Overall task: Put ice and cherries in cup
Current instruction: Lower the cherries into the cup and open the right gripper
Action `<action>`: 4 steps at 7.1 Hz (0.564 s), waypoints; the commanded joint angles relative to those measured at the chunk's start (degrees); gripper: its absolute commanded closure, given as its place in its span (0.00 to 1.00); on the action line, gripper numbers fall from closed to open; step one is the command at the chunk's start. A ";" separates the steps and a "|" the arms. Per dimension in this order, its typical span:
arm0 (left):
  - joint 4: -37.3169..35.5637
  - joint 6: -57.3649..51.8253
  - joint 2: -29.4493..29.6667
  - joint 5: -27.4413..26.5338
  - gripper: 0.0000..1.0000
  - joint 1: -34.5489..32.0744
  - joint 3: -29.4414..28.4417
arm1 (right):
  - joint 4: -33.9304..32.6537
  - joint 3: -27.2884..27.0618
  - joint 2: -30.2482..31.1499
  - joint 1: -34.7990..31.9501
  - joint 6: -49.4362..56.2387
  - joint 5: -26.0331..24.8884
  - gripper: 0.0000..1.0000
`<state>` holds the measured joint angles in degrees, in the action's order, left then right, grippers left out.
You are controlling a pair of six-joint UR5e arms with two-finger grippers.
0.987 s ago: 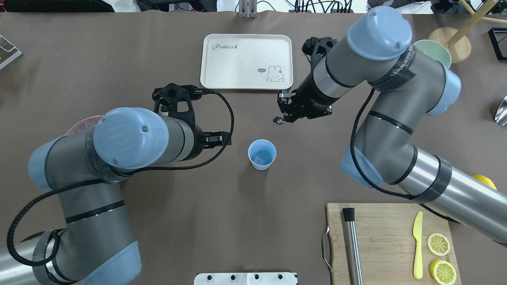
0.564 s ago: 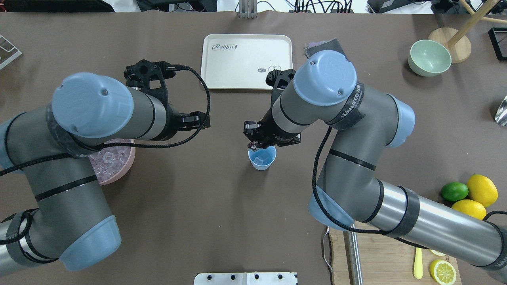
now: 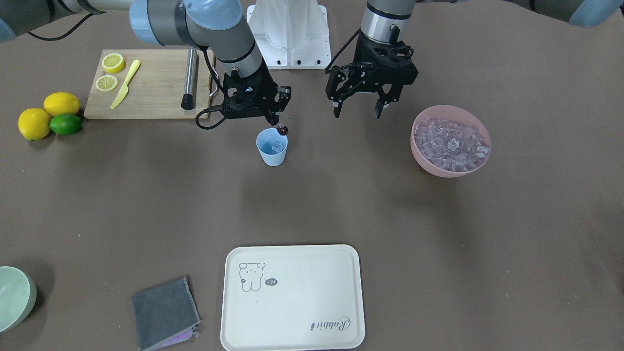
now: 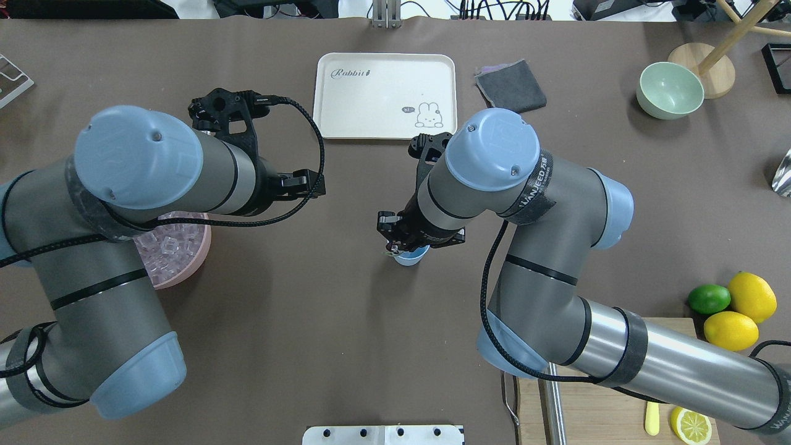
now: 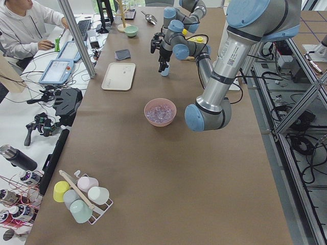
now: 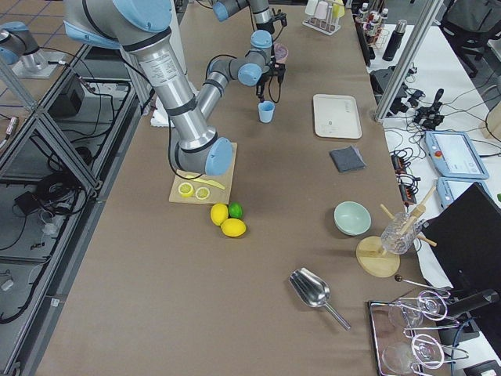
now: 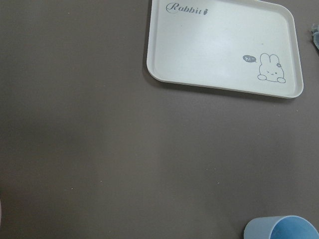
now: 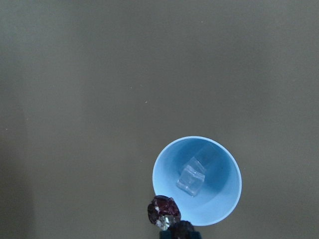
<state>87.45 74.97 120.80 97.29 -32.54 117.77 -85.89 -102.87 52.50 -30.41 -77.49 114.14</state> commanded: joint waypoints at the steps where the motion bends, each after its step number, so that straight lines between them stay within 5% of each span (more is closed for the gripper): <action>1: 0.00 1.49 -0.04 -0.26 0.04 0.54 0.09 | -0.06 0.39 1.11 -1.15 0.59 0.56 1.00; 2: 0.00 1.50 -0.04 -0.26 0.04 0.63 0.18 | 0.02 0.48 1.46 -0.45 0.59 0.39 0.86; 3: 0.00 1.50 -0.04 -0.26 0.04 0.55 0.09 | 0.03 1.00 1.21 0.43 0.50 -0.31 0.25; 4: 0.00 1.50 -0.13 -0.35 0.04 0.55 0.09 | 0.11 1.09 0.94 0.87 0.06 -0.93 0.17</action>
<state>87.45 76.42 120.73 97.02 -32.00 117.88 -85.86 -102.04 53.64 -30.24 -77.06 113.93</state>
